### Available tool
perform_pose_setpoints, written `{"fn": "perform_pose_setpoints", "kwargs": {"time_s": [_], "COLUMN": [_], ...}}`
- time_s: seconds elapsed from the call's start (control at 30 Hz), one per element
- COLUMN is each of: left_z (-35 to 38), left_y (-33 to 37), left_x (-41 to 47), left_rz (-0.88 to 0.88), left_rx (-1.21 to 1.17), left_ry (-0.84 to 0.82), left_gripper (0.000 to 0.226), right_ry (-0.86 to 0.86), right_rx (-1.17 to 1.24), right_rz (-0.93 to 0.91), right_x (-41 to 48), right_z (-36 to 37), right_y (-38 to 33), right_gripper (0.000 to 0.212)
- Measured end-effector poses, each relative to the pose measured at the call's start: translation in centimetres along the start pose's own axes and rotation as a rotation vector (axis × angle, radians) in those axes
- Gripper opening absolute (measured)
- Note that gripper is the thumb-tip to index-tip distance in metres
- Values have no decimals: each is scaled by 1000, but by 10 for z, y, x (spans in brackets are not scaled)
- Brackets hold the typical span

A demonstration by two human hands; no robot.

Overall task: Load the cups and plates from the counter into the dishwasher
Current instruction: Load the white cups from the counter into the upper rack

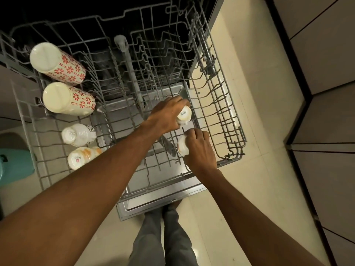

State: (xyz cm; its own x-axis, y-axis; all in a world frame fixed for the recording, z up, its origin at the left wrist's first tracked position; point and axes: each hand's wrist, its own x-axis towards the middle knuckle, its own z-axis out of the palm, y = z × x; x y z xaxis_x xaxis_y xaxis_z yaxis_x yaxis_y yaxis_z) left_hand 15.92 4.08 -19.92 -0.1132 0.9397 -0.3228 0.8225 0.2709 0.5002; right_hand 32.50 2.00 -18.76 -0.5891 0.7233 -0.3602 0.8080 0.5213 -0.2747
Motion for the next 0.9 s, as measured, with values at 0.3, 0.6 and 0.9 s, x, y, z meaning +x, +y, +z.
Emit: {"fn": "perform_pose_setpoints", "kwargs": {"time_s": [0.3,0.6,0.9], "left_z": [1,3,-27], "left_y": [0,2,14], "left_x": [-2,-16,-81], "left_rz": [-66,-79,-207], "left_rx": [-43,-70,-261], "left_ry": [-96,-63,199], "left_gripper": [78,93,66], "right_ry": [-42,-41,70], "right_rx": [55,281,481], "right_rz": [37,78,152], "right_x": [-4,-3,-19], "right_z": [8,6,-44], "right_y": [2,11,-2], "right_gripper": [76,81,57]}}
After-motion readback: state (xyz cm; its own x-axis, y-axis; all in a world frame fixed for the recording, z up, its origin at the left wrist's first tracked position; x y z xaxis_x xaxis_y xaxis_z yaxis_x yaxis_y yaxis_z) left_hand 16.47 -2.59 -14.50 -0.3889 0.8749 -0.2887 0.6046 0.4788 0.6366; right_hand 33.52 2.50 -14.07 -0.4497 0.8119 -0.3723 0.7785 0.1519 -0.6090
